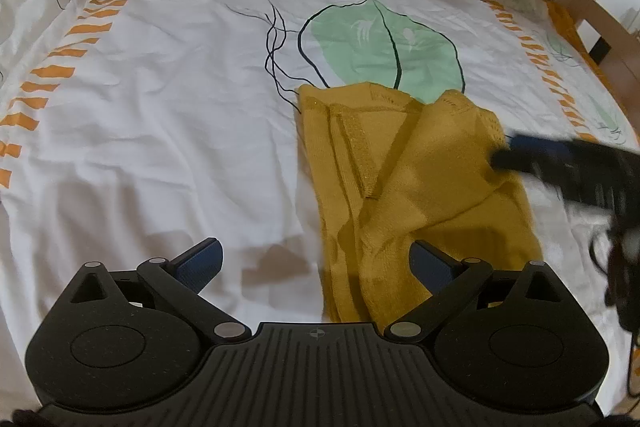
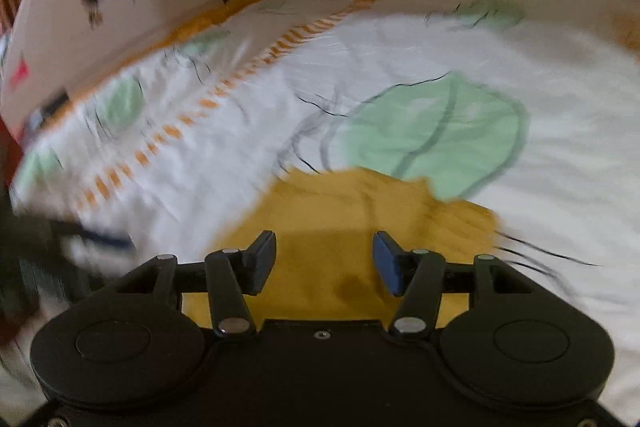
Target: Fold small clothes
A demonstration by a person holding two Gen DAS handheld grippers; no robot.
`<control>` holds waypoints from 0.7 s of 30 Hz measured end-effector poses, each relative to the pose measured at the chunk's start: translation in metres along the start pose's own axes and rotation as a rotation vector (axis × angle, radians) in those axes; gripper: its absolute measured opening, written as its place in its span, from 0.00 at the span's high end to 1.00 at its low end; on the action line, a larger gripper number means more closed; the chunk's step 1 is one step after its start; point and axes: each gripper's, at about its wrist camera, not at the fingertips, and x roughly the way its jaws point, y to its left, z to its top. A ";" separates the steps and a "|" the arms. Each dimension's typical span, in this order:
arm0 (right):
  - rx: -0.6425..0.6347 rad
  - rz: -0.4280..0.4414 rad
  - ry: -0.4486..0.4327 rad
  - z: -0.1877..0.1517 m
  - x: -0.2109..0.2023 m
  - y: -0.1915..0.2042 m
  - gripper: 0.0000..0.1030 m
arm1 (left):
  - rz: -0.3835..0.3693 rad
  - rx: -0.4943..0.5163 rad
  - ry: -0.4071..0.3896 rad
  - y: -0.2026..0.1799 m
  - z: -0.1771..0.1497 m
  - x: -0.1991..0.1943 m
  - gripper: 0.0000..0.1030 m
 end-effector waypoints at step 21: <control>-0.223 -0.030 0.007 0.045 0.099 0.015 0.42 | 0.003 0.034 0.044 -0.006 -0.004 0.011 0.02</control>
